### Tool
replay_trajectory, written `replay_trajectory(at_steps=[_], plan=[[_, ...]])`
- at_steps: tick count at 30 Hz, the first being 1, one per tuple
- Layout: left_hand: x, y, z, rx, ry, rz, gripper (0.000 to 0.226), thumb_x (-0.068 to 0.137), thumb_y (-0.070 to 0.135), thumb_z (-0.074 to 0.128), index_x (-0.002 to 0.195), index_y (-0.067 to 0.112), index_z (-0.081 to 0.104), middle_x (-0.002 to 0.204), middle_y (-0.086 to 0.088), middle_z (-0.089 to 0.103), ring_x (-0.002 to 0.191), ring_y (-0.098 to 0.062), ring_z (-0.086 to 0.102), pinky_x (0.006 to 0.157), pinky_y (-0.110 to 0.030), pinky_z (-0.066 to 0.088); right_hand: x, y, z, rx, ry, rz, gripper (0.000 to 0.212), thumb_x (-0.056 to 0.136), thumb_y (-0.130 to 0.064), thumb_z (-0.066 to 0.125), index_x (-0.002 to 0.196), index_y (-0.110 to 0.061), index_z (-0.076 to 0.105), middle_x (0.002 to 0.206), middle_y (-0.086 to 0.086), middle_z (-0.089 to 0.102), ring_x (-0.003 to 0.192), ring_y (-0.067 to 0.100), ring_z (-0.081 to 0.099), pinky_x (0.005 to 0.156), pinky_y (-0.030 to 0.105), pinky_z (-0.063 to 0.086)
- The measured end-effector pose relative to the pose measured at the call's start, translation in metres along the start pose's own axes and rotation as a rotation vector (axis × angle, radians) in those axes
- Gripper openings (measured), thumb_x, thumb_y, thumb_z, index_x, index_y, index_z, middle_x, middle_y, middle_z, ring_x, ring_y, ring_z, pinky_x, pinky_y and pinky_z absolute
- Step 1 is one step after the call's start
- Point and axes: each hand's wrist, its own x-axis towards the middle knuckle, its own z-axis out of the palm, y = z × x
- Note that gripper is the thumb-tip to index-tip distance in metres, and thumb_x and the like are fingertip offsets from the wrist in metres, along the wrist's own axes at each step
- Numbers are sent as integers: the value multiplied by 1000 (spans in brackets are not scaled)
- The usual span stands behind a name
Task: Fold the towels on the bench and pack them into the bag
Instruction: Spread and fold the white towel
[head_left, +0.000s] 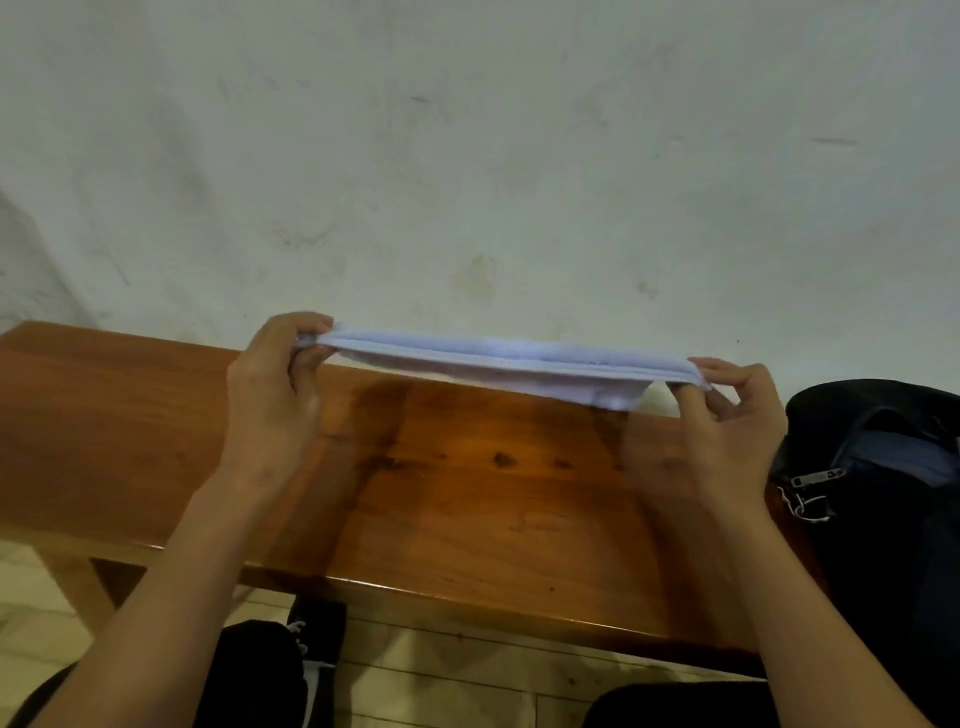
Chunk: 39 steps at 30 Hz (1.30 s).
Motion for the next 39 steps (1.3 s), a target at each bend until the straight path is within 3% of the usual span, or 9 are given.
replay_trajectory(at_steps=[5,8,12,15,19,22,25,29,39], plan=[[-32,-24,-14,102,-533,-82,19,92,3,60,95,21,63,98,9,61,87,-3,57,77,-23,52,-12,19,-40,-424,-372,28,22,82,-5,76,84,-21,62,93,-9,71,89,11,71,76,34,61],[-49,-33,-19,144,-712,-38,23,88,4,68,88,27,65,93,16,61,88,0,58,79,-22,53,-18,20,-58,-673,-555,-76,30,80,-7,77,80,-30,58,94,-17,65,86,6,64,74,39,60],[-63,-36,-30,140,-809,-40,26,83,11,75,83,34,63,94,20,60,92,0,58,83,-23,53,-26,15,-74,-840,-767,-93,31,80,-16,78,78,-36,54,98,-16,58,88,4,57,77,35,57],[-65,-34,-41,149,-856,-38,22,82,19,77,80,35,61,90,19,60,100,1,51,78,-24,50,-31,6,-76,-971,-833,-275,18,82,-34,70,77,-34,53,89,-18,54,85,4,52,76,30,52],[-60,-24,-43,242,-872,1,27,73,61,73,79,37,62,87,24,56,92,3,49,72,-18,44,-42,1,-67,-1141,-821,-464,35,83,-65,40,71,-33,49,81,-17,50,77,5,47,73,26,45],[-61,-7,-26,190,-827,53,47,70,83,55,87,40,61,94,28,54,96,5,48,78,-14,41,-48,0,-49,-999,-805,-469,35,86,-70,51,89,-35,57,91,-21,52,83,2,49,75,22,44],[-67,11,-5,45,-903,9,35,75,66,65,101,44,58,103,30,50,104,9,45,84,-11,40,-53,1,-32,-794,-937,-302,27,85,-53,69,107,-39,60,102,-25,52,95,-2,51,83,16,43],[-70,9,14,-20,-961,-76,21,84,38,74,89,44,55,94,25,53,98,9,47,76,-12,42,-51,3,-28,-614,-1021,-92,11,85,-32,75,87,-38,66,88,-19,61,89,3,58,74,22,51],[-67,9,11,-51,-1031,-156,14,85,20,75,78,29,67,83,12,61,84,-1,55,70,-18,47,-46,-2,-41,-531,-1065,58,9,76,-35,80,71,-29,74,84,-15,66,80,11,62,66,24,54]])
